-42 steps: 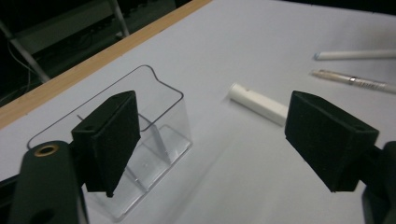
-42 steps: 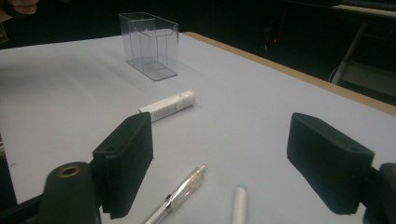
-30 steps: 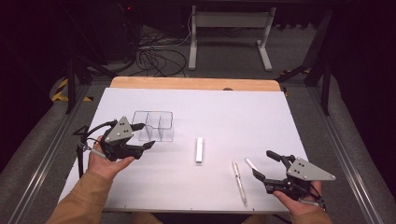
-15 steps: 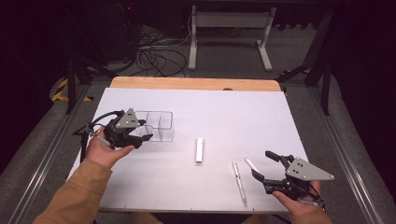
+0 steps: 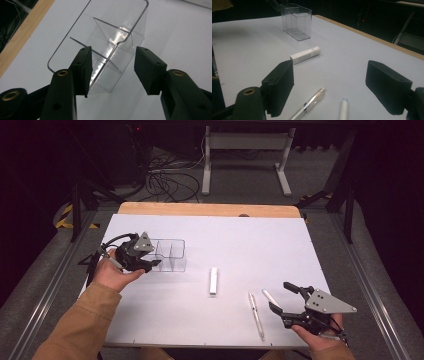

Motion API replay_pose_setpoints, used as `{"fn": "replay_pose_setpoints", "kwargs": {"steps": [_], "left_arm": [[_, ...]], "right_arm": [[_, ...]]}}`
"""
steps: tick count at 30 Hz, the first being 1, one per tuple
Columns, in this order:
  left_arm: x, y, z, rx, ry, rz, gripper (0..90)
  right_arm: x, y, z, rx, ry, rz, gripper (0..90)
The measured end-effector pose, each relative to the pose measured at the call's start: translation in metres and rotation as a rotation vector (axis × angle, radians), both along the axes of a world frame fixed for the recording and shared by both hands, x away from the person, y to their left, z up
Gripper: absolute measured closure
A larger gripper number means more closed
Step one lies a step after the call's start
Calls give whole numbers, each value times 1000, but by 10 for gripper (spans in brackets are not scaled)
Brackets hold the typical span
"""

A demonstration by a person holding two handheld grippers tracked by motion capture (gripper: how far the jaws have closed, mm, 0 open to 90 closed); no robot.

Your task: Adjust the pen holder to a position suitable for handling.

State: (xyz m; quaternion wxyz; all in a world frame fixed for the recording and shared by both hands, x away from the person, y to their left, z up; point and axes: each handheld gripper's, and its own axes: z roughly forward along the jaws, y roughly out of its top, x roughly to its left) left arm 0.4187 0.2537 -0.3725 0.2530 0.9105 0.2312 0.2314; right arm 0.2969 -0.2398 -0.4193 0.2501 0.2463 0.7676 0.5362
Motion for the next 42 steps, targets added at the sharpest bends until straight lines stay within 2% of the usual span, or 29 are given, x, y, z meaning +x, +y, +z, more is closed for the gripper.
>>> {"fn": "replay_pose_setpoints", "kwargs": {"steps": [1, 4, 5, 6, 10, 13, 15, 18, 19, 22, 30, 38, 39, 41, 42], "left_arm": [[1, 0, -1, 7, 2, -1, 529], [6, -1, -2, 63, 11, 4, 552], [6, -1, -2, 63, 11, 4, 561], [8, -1, -2, 88, 13, 1, 573], [11, -3, -2, 116, 12, -5, 608], [13, -5, -2, 141, 26, -17, 634], [13, -6, -2, 155, 19, -26, 635], [15, -6, 0, 175, 36, -35, 657], [16, -7, 0, 193, 53, -42, 669], [18, -8, 0, 224, 68, -52, 683], [22, -8, 1, 222, 105, -62, 695], [28, -9, 7, 257, 158, -99, 729], [28, -9, 7, 257, 158, -99, 734], [26, -12, 8, 294, 145, -118, 747], [25, -12, 8, 296, 146, -120, 752]], "right_arm": [[0, 0, 0, -2, 0, 1, 231], [0, 1, 0, -4, -1, 4, 231], [0, 1, 0, -4, 1, 5, 231], [0, 1, -1, -6, 0, 6, 231], [0, 1, -1, -7, 3, 6, 231], [0, 1, -1, -11, -1, 7, 232], [0, 1, -1, -10, -1, 7, 232], [0, 0, -1, -7, 0, 9, 232], [0, 1, -1, -7, 0, 10, 232], [0, 1, -1, -7, 1, 12, 232], [1, 1, -2, -3, 5, 17, 232], [1, 1, -3, 0, 11, 17, 231], [1, 1, -3, 0, 11, 18, 231], [1, 1, -3, -1, 12, 20, 231], [1, 1, -3, -1, 13, 21, 231]]}}
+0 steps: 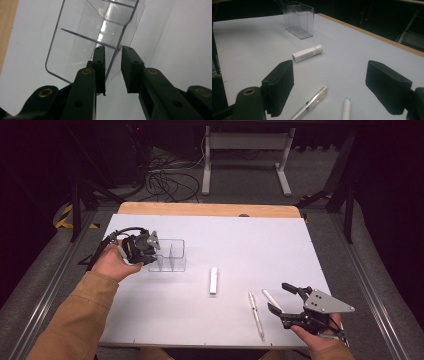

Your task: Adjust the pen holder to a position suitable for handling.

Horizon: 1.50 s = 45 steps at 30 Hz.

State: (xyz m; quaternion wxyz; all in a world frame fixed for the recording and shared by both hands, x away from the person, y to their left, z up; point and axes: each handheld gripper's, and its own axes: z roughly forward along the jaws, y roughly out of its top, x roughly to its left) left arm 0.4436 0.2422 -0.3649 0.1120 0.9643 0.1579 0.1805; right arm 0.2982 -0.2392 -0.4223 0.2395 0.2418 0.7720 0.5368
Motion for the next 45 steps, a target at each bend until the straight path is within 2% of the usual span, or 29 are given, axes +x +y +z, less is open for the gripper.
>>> {"fn": "replay_pose_setpoints", "kwargs": {"steps": [5, 8, 10, 11, 13, 15, 16, 18, 21, 23, 24, 27, 29, 31, 34, 38, 40, 41, 42, 43, 45], "left_arm": [[-1, 1, 1, 5, 8, -18, 774], [-2, -1, 2, 40, 2, -46, 787], [-3, -1, 2, 43, 2, -52, 799], [-4, -2, 3, 53, 8, -71, 806], [-5, -3, 3, 56, 13, -77, 826], [-5, -4, 5, 66, 49, -103, 842], [-5, -4, 5, 66, 49, -103, 849], [-6, -4, 6, 63, 77, -124, 863], [-8, -6, 8, 57, 86, -146, 879], [-9, -9, 10, 74, 68, -152, 887], [-9, -9, 10, 74, 68, -152, 887], [-8, -14, 20, 28, 52, -173, 887], [-8, -16, 22, 16, 41, -176, 887], [-5, -27, 29, -5, 20, -195, 887], [-1, -37, 32, -8, 15, -216, 887], [8, -65, 33, -7, 3, -257, 887], [10, -70, 32, -14, 4, -260, 887], [14, -80, 32, -13, 10, -273, 887], [14, -80, 32, -13, 10, -273, 887], [19, -90, 30, -15, 19, -290, 887], [22, -100, 28, -15, 25, -307, 887]], "right_arm": [[1, 0, -1, 3, 3, 1, 231], [0, 1, 0, 4, 6, 3, 231], [0, 1, 0, 5, 6, 4, 231], [1, 0, -1, 3, 3, 3, 231], [1, 0, -1, 6, 6, 4, 231], [1, 1, -1, 6, 8, 6, 231], [1, 1, -1, 6, 8, 7, 231], [0, 0, -1, 7, 10, 5, 231], [1, -1, -1, 8, 10, 5, 230], [0, -1, -1, 8, 12, 5, 230], [0, -1, -1, 8, 11, 4, 230], [-2, -2, -1, 9, 9, -1, 230], [-3, -3, 0, 12, 9, -6, 230], [-4, -4, -1, 12, 8, -9, 230], [-6, -5, -1, 14, 8, -13, 230], [-9, -9, -1, 17, 8, -23, 230], [-10, -10, -1, 19, 8, -29, 230], [-11, -11, -1, 20, 7, -31, 230], [-11, -11, -1, 20, 7, -31, 230], [-12, -12, -1, 21, 7, -36, 230], [-14, -14, -1, 20, 9, -41, 230]]}}
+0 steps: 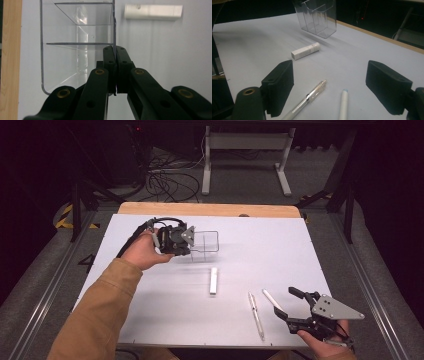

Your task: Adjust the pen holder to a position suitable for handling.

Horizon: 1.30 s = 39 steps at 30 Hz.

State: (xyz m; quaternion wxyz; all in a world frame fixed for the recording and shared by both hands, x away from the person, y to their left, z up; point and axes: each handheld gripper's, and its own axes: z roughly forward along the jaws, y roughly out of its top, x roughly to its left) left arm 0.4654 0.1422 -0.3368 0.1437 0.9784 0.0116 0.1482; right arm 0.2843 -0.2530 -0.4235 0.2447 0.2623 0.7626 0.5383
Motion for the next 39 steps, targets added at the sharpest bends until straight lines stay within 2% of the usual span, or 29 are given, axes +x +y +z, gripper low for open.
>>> {"fn": "replay_pose_setpoints", "kwargs": {"steps": [8, 11, 14, 20, 21, 25, 30, 33, 36, 39], "left_arm": [[9, -28, -8, 12, 28, -62, 887], [12, -29, -10, 17, 41, -66, 887], [16, -28, -13, 17, 64, -48, 887], [24, -24, -18, -5, 109, -34, 887], [25, -25, -20, -20, 120, -26, 886], [27, -24, -21, -19, 132, -26, 886], [28, -24, -20, -18, 126, -24, 882], [28, -24, -21, -24, 110, -21, 874], [30, -23, -21, -20, 88, -40, 863], [30, -22, -22, -33, 83, -23, 856]], "right_arm": [[-6, -5, 0, 4, -2, -15, 229], [-8, -7, -1, 5, -3, -21, 229], [-9, -9, -1, 7, -3, -28, 229], [-11, -9, -1, 4, 1, -31, 229], [-11, -9, -1, 3, 3, -29, 229], [-11, -9, -1, 5, 2, -32, 229], [-11, -10, -2, 5, 4, -31, 229], [-11, -9, -2, 4, 4, -30, 229], [-11, -9, -2, 3, 4, -30, 229], [-11, -9, -2, 3, 4, -29, 229]]}}
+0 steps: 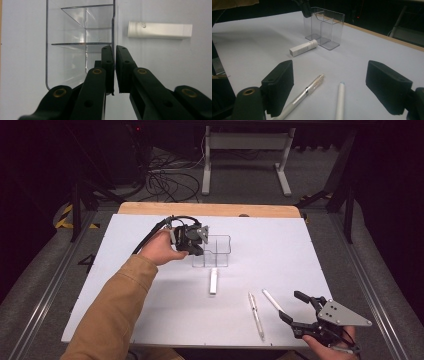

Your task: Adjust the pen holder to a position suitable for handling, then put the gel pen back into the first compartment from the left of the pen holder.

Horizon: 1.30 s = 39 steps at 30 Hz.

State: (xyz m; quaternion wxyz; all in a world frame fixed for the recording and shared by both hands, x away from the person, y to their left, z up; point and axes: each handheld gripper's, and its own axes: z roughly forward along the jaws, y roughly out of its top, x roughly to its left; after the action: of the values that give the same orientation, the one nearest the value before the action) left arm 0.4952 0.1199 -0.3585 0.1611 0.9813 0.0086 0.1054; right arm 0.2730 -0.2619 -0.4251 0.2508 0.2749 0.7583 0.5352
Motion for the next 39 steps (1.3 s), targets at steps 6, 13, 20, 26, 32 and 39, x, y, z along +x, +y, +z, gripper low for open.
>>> {"fn": "replay_pose_setpoints", "kwargs": {"steps": [6, 13, 20, 26, 32, 39], "left_arm": [[-1, 0, 2, -3, -21, 12, 806], [-11, 15, 22, -140, -32, 49, 673], [-39, 32, 37, -280, -64, 87, 544], [-54, 43, 36, -340, -85, 120, 459], [-69, 48, 33, -390, -74, 154, 404], [-92, 61, 30, -482, -82, 202, 294]], "right_arm": [[0, 0, 0, 1, 0, 0, 229], [1, 1, 1, 0, -6, 1, 222], [3, 1, 3, -3, -12, -9, 210], [4, 5, 3, -8, -13, -5, 205], [5, 4, 3, -13, -14, -14, 198], [8, 5, 7, -20, -11, -23, 200]]}}
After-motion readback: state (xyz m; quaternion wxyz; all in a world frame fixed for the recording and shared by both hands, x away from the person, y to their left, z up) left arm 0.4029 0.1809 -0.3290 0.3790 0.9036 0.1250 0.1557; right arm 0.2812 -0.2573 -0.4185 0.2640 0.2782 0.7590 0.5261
